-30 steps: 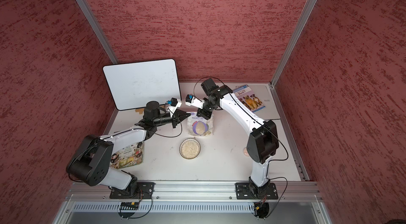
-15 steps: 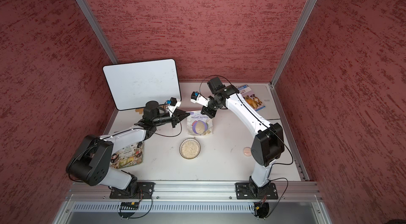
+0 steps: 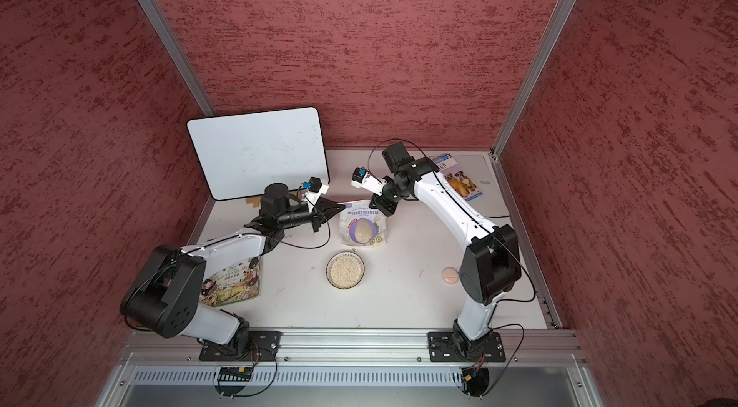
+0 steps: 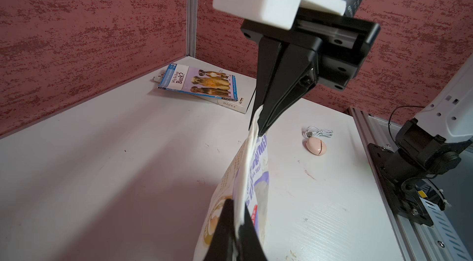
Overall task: Pour the oats into the breakfast bowl
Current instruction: Close the oats bag at the center of the board.
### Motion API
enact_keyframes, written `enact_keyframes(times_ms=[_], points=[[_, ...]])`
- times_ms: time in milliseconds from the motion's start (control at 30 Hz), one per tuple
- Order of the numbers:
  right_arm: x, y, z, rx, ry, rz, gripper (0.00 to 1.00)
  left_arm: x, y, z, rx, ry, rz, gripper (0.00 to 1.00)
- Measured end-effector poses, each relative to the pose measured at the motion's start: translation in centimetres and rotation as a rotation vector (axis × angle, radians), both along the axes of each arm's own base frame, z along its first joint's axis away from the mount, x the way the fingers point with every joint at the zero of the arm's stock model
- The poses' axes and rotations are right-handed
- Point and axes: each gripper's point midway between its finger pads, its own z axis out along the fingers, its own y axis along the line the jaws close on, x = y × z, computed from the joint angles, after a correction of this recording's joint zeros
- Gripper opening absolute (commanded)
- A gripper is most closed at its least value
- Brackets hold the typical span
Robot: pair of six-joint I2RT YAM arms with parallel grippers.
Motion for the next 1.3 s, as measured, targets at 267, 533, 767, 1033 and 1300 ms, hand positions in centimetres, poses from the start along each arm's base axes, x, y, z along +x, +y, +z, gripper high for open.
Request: enact_keyframes(times_ms=[267,533,767,1033,1300], points=[[0.0,-0.8,0.0,-0.005,-0.006,-0.026,0.19,0.1,0.1,0.0,0.000,0.000,0.004,0.00],[0.3,-1.7,0.8,0.001,-0.021,-0.057,0.00,0.1,0.2,0.0,0.000,-0.001,0.005,0.05],[0.3,-1.8,0.7,0.000,-0.019,-0.061,0.04,0.5,0.6,0.1,-0.003,-0.003,0.023,0.15],[0.2,-1.7,0.8,0.010,-0.015,-0.059,0.23,0.7,1.2,0.2,-0.005,-0.004,0.038,0.07],[0.4,0.3,2.0,0.055,-0.023,-0.012,0.27,0.1,0.4,0.3,-0.003,-0.011,0.012,0.02]])
